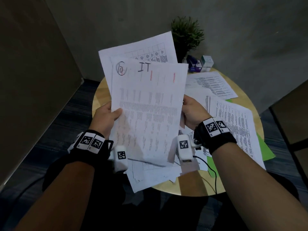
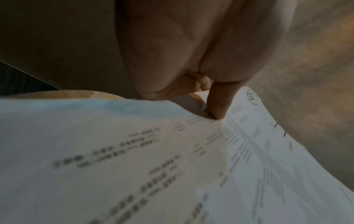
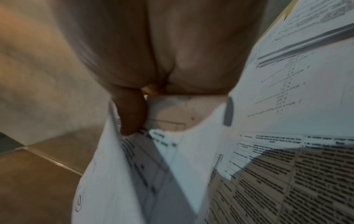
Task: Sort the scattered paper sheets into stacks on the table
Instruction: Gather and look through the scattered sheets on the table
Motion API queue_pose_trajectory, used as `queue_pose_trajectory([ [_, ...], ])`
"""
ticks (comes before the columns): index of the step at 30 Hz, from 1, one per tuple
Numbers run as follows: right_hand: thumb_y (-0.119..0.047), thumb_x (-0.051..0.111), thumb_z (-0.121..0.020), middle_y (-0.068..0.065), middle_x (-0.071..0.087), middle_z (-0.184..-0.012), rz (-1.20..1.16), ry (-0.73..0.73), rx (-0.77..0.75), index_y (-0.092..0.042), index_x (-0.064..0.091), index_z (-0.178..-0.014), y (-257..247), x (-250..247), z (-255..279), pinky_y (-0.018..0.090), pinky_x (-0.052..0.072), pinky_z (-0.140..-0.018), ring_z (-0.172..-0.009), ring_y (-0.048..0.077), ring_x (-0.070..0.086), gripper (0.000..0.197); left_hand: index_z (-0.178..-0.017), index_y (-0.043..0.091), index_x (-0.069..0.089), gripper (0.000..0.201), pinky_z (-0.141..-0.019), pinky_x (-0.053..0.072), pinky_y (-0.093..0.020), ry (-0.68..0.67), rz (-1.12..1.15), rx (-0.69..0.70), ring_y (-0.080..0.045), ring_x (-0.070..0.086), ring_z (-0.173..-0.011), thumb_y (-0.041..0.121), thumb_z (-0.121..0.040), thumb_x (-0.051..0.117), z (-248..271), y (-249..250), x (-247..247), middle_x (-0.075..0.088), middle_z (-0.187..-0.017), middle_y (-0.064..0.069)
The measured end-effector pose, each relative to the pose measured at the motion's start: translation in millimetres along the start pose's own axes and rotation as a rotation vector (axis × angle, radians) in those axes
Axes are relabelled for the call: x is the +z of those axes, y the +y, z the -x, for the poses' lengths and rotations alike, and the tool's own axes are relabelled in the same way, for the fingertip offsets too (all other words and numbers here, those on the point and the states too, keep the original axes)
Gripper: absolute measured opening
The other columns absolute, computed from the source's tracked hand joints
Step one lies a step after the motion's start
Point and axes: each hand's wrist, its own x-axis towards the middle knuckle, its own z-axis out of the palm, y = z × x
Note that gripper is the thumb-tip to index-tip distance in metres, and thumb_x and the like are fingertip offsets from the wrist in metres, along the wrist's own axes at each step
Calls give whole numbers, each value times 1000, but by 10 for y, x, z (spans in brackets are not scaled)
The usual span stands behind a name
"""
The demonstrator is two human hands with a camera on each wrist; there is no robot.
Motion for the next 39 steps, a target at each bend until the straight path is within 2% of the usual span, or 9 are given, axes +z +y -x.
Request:
queue_pose_trajectory([
  [2,-2,60,-88,22,67,-107,-55,-28,39,-16,67,-108,79,-48,-55,44,56,-75,-89,36,67,25,-113,19,67,25,-91,54,-42,77,-10,25,-22,68,-101,6,-97,53,-8,-12,-12,71,-110,-1],
  [4,-18,58,-94,10,67,-93,13,44,111,-17,65,-97,140,-92,-68,36,53,-67,-75,27,65,8,-111,19,67,23,-91,54,-44,173,-48,68,-22,68,-99,7,-96,55,-44,-39,-29,71,-108,-2],
  [6,-36,62,-90,8,63,-103,335,162,204,-15,63,-104,235,-188,-89,38,54,-74,-80,27,64,25,-111,20,67,24,-92,53,-46,231,-78,105,-22,67,-100,7,-95,55,-63,-54,-42,70,-109,-3],
  [9,-49,70,-79,9,52,-123,942,275,415,-7,48,-129,493,-270,-129,34,45,-88,-113,30,55,69,-114,16,66,25,-93,53,-45,266,-100,141,-21,67,-101,5,-95,54,-65,-57,-36,70,-109,-3],
  [13,-51,80,-66,13,41,-130,1211,334,520,-6,43,-129,777,-78,-92,43,42,-95,-123,32,39,85,-114,16,64,29,-92,53,-42,297,-111,150,-20,66,-101,-1,-95,51,-72,-53,-17,68,-108,-1],
  [20,-17,73,-82,15,57,-121,940,405,463,-2,50,-120,790,-166,-117,31,50,-79,-102,27,59,47,-116,11,63,27,-92,53,-42,314,-98,127,-23,66,-102,0,-95,52,-87,-41,-20,68,-109,-3],
  [25,-17,59,-93,9,42,-147,700,402,256,-10,40,-142,497,-479,-65,40,32,-110,-133,29,42,54,-119,17,61,30,-94,52,-41,271,-89,103,-21,65,-105,1,-95,52,-91,-51,-38,67,-115,-2],
  [30,-15,61,-87,8,68,-114,302,400,7,-20,64,-110,124,-575,-116,51,48,-97,-105,30,64,23,-121,16,63,33,-90,53,-37,135,-26,70,-20,66,-104,-1,-97,48,-48,-1,30,68,-114,-1],
  [39,4,37,-98,8,68,-115,-163,158,-70,-10,57,-123,-178,-345,-252,37,54,-88,-105,27,66,35,-116,16,57,28,-98,49,-48,48,18,-3,-23,65,-106,-2,-96,48,-52,4,32,69,-113,1],
])
